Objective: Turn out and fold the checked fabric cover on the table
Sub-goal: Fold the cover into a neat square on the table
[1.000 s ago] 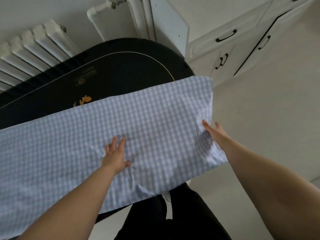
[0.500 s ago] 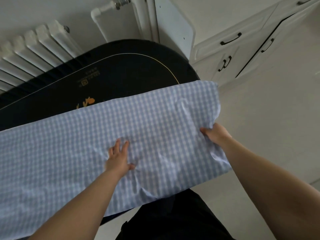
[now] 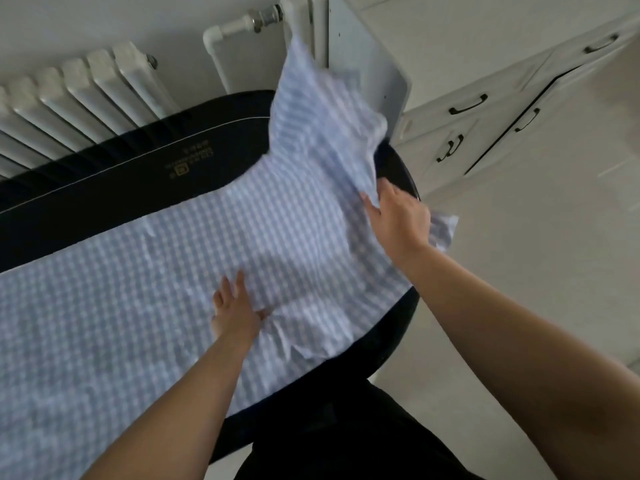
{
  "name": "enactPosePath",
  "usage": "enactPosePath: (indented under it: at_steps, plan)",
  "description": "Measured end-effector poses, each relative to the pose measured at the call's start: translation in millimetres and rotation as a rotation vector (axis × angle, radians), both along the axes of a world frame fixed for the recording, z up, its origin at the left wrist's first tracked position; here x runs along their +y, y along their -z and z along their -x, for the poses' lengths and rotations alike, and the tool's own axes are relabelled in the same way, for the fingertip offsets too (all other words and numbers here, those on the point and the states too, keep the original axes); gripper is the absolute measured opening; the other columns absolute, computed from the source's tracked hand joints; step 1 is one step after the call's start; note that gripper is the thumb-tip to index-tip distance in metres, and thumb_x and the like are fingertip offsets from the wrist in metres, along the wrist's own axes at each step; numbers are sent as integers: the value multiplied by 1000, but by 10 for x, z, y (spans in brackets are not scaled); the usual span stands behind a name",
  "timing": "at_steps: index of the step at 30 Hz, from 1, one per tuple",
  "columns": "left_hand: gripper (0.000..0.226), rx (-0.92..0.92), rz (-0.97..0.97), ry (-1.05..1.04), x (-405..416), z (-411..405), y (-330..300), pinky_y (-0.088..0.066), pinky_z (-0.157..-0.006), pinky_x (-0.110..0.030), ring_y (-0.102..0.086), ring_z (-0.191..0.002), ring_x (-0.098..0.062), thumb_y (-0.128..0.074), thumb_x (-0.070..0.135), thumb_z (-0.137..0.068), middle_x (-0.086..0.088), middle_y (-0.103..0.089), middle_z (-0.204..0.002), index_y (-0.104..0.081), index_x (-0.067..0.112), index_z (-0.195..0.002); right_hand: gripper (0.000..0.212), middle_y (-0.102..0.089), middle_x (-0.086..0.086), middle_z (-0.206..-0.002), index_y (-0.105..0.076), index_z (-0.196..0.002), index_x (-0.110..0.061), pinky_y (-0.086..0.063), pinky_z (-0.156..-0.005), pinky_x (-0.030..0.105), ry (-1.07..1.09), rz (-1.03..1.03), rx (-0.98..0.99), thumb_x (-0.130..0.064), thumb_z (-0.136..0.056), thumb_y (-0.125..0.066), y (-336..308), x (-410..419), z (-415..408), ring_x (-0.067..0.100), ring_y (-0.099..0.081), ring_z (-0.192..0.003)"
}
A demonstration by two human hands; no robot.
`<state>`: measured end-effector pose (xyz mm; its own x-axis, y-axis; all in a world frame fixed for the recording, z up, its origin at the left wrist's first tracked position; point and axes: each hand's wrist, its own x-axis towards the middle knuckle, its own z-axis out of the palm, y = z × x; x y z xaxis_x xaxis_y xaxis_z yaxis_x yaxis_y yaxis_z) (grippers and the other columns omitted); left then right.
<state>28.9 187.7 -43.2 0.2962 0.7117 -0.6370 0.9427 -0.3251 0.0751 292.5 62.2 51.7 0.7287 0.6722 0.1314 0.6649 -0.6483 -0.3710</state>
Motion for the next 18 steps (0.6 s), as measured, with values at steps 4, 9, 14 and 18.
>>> enactPosePath:
  at_steps: [4, 9, 14, 18]
  plan:
    - [89, 0, -9, -10, 195, -42, -15, -38, -102, -53, -4, -146, -32, -61, 50, -86, -5, 3, -160, -4, 28, -151, 69, -49, 9, -134, -32, -136, -17, -32, -102, 42, 250, 173, 224, -59, -85, -51, 68, 74, -349, 29, -44, -125]
    - [85, 33, 31, 24, 233, -64, 18, -40, -101, -54, -3, -145, -35, -57, 54, -88, -7, 4, -159, -8, 25, -151, 83, -28, 13, -151, -16, -148, -17, -29, -110, 51, 469, 424, 625, -60, -85, -49, 602, -416, -546, 34, -29, -137]
    - [67, 48, -43, 179, -13, -119, -25, -29, -110, -53, -1, -146, -32, -47, 26, -98, -4, 11, -161, -8, 26, -152, 85, -31, 13, -151, -20, -147, -16, -27, -111, 53, 564, 354, 706, -64, -83, -47, 857, -796, -588, 36, -33, -136]
    - [57, -118, -2, 441, -484, -489, -128, -33, -107, -46, -15, -143, -28, -41, 14, -98, -1, -3, -160, -19, 25, -150, 88, -45, 15, -141, -35, -140, -11, -31, -106, 50, 643, 407, 672, -71, -77, -48, 831, -868, -770, 37, -43, -127]
